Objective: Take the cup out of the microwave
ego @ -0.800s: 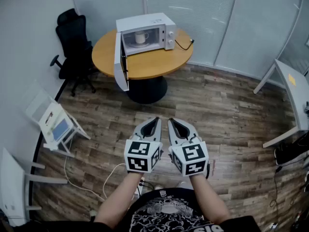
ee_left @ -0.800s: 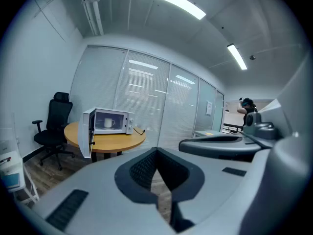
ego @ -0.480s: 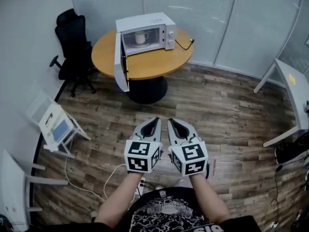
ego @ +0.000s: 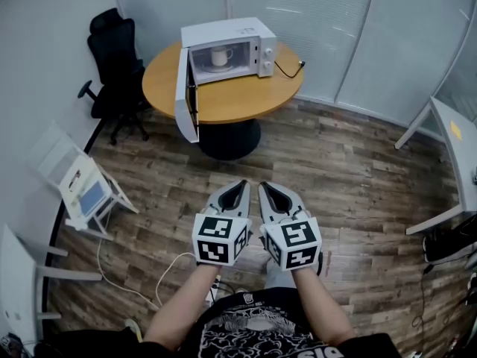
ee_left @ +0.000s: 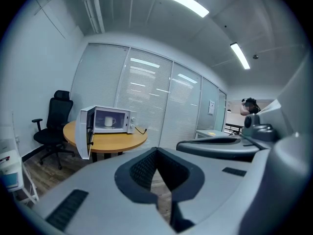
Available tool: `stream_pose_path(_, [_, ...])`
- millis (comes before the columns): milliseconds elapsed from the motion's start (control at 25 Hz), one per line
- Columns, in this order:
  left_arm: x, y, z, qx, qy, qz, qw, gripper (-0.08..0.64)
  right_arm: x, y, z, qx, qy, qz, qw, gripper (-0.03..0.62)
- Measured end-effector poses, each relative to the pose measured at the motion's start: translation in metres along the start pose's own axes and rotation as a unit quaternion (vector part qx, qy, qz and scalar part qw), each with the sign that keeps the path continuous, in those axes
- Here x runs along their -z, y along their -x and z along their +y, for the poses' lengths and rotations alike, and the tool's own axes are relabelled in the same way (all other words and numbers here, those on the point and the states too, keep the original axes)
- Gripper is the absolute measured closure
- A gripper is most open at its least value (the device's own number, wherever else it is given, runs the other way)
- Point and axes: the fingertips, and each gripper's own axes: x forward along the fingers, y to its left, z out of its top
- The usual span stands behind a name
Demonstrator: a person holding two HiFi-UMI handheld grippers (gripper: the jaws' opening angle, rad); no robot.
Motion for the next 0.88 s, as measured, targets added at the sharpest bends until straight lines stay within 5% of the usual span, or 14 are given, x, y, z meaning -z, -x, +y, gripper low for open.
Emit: stream_pose_path(880, [-0.051, -0.207, 0.013, -0.078, 0.011, 0.015, 0.9968, 0.551, -0.031, -0.125, -0.181, -0.084, -0.008, 0.018, 0.996, 0.577])
